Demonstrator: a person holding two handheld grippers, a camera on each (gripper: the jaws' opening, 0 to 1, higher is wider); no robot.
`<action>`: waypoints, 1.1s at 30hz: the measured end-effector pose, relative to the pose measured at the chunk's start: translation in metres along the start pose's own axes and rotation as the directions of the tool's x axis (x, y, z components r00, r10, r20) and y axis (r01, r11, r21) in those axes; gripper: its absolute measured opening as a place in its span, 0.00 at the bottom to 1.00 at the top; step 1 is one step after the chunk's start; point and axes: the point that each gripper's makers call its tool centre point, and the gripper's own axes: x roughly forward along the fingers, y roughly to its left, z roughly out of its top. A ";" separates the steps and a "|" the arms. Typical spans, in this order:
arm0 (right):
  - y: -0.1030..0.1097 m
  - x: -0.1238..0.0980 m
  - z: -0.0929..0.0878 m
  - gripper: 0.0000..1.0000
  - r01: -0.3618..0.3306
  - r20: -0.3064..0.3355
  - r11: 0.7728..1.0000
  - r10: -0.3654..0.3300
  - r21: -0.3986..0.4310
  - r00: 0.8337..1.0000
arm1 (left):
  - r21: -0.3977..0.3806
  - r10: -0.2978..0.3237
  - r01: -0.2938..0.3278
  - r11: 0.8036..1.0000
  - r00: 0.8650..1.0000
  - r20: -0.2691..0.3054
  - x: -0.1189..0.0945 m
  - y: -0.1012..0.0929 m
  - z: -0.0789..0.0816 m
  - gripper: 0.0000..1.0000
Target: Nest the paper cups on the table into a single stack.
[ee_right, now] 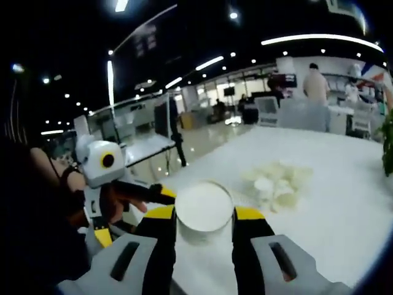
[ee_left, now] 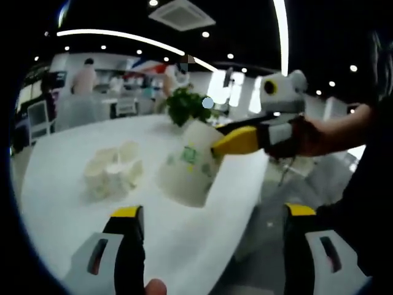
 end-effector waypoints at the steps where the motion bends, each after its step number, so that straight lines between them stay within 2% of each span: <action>1: 0.001 0.000 0.001 0.31 -0.004 0.002 1.000 0.004 0.001 1.000 | 0.000 -0.004 0.004 1.000 1.000 0.001 0.000 -0.001 0.000 0.93; 8: 0.012 0.002 0.005 0.31 -0.034 0.021 0.999 0.034 0.010 0.999 | 0.002 -0.034 0.034 0.999 0.999 0.000 0.004 -0.010 -0.001 0.89; 10: 0.013 0.002 0.006 0.31 -0.040 0.028 0.999 0.040 0.021 0.999 | -0.008 -0.051 0.051 0.999 0.999 0.017 0.004 -0.014 0.002 0.86; 12: 0.013 0.001 0.005 0.31 -0.049 0.030 0.998 0.048 0.043 0.998 | -0.048 -0.072 0.075 0.996 0.995 0.066 0.003 -0.019 0.010 0.86; 17: 0.011 -0.003 0.002 0.31 -0.058 0.050 0.993 0.053 0.106 0.997 | -0.053 -0.067 0.071 0.996 0.995 0.074 0.001 -0.016 0.011 0.80; 21: 0.015 -0.008 0.005 0.31 -0.105 0.094 0.980 0.091 0.166 0.991 | -0.061 -0.088 0.094 0.994 0.991 0.098 -0.004 -0.019 0.014 0.71; 23: 0.019 -0.011 0.011 0.31 -0.140 0.134 0.969 0.114 0.205 0.984 | -0.052 -0.100 0.109 0.993 0.982 0.157 -0.008 -0.022 0.024 0.66; 26: 0.020 -0.013 0.011 0.31 -0.148 0.134 0.968 0.123 0.202 0.983 | -0.051 -0.095 0.105 0.993 0.982 0.162 -0.011 -0.021 0.026 0.62; 33: 0.021 -0.014 0.009 0.31 -0.181 0.173 0.945 0.137 0.271 0.975 | -0.068 -0.106 0.121 0.990 0.975 0.197 -0.015 -0.020 0.032 0.54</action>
